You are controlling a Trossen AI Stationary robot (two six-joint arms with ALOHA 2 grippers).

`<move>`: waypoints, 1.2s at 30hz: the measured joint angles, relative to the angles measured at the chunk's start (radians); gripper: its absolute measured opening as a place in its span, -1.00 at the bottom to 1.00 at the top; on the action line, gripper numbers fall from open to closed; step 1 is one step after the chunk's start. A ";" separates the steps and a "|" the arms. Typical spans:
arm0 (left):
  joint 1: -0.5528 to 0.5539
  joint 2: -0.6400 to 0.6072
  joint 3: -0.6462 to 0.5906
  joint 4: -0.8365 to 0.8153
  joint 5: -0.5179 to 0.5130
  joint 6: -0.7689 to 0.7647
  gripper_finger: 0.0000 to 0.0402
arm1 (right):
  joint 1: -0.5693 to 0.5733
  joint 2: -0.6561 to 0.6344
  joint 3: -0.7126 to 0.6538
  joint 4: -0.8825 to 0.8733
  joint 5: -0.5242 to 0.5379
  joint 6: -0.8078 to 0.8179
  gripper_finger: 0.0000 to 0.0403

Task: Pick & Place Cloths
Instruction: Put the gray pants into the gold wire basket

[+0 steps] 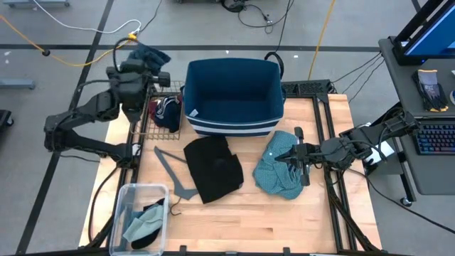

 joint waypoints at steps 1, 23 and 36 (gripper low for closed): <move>0.016 0.005 0.000 -0.061 0.021 -0.069 -1.00 | 0.000 0.000 0.000 0.000 0.000 0.000 -1.00; 0.348 0.235 0.000 -0.641 0.519 -0.675 -1.00 | 0.000 0.000 0.000 -0.010 -0.002 0.000 -1.00; 0.438 0.393 0.000 -0.795 0.744 -0.784 -0.99 | 0.000 0.000 0.000 -0.032 -0.005 0.000 -1.00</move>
